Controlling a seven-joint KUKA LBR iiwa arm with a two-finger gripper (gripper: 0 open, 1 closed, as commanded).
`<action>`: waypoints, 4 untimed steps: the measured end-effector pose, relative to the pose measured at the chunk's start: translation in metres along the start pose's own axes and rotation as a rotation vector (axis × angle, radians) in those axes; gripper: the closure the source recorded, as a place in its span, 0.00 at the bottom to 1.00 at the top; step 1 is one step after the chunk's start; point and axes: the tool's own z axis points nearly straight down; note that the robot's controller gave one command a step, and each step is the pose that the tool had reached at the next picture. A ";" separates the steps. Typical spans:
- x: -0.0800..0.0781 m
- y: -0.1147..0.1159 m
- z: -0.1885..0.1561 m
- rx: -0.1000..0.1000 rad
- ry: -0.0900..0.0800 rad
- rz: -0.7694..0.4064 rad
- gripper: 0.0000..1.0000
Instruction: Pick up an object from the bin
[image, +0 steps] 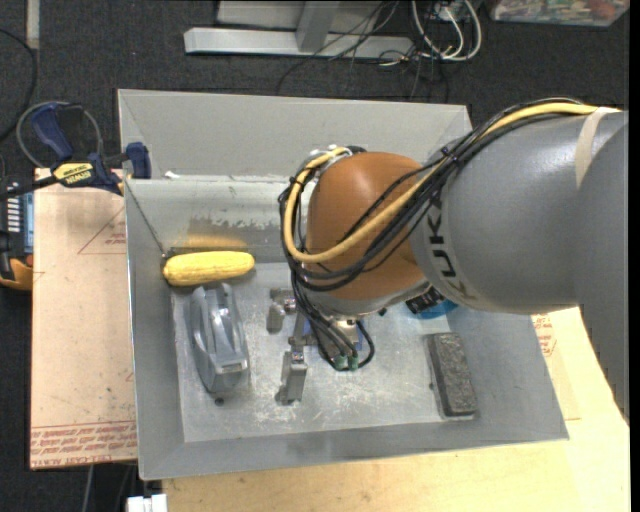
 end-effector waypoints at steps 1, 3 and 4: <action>-0.014 0.009 -0.023 -0.001 -0.003 0.091 0.00; -0.103 0.001 -0.043 -0.001 -0.011 -0.070 0.00; -0.070 -0.003 -0.040 0.000 0.006 0.212 0.00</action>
Offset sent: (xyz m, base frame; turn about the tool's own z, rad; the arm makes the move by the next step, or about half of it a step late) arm 0.0052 0.0058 0.0266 0.0190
